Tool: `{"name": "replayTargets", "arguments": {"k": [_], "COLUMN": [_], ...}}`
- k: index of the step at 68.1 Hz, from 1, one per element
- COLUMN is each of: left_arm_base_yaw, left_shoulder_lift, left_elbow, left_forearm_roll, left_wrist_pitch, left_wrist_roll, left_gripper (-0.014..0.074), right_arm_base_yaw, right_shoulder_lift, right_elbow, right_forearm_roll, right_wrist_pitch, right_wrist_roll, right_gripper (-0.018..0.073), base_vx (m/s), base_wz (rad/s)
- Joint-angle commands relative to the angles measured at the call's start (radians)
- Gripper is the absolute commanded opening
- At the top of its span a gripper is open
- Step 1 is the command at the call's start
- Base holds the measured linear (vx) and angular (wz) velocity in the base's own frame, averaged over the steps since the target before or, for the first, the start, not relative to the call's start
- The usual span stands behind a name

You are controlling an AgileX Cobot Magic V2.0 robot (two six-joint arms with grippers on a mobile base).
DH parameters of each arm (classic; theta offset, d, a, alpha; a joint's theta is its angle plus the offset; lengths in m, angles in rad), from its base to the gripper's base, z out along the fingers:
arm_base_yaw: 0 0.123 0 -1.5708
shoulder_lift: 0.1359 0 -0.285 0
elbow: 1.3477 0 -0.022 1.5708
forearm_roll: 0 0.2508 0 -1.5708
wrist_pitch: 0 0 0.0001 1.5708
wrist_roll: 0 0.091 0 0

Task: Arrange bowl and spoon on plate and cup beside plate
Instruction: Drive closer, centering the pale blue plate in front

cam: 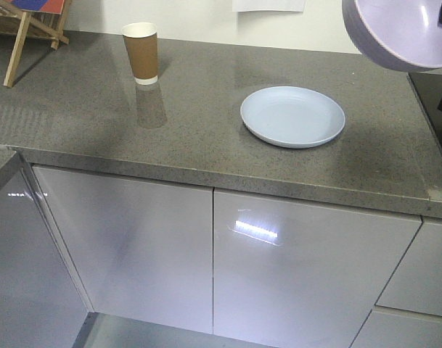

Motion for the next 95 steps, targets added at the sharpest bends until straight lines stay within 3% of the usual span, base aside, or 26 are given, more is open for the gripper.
{"name": "replayTargets", "arguments": {"k": [1, 95], "left_arm_base_yaw": [0.001, 0.001], "left_shoulder_lift": [-0.022, -0.022], "left_elbow": [-0.027, -0.027], "left_forearm_roll": [-0.031, -0.031], "left_wrist_pitch": [-0.060, -0.060], "left_wrist_roll": [0.000, 0.000], "left_gripper": [-0.0007, -0.0007], "right_arm_base_yaw": [-0.003, -0.003], "right_shoulder_lift": [-0.031, -0.031], "right_elbow": [-0.029, -0.029], "right_forearm_roll": [0.041, 0.041], "right_wrist_pitch": [-0.050, -0.050], "right_wrist_roll": [-0.009, -0.009], "right_gripper": [-0.0010, -0.0010], "base_vx": [0.08, 0.05], "base_wz": [0.01, -0.03]}}
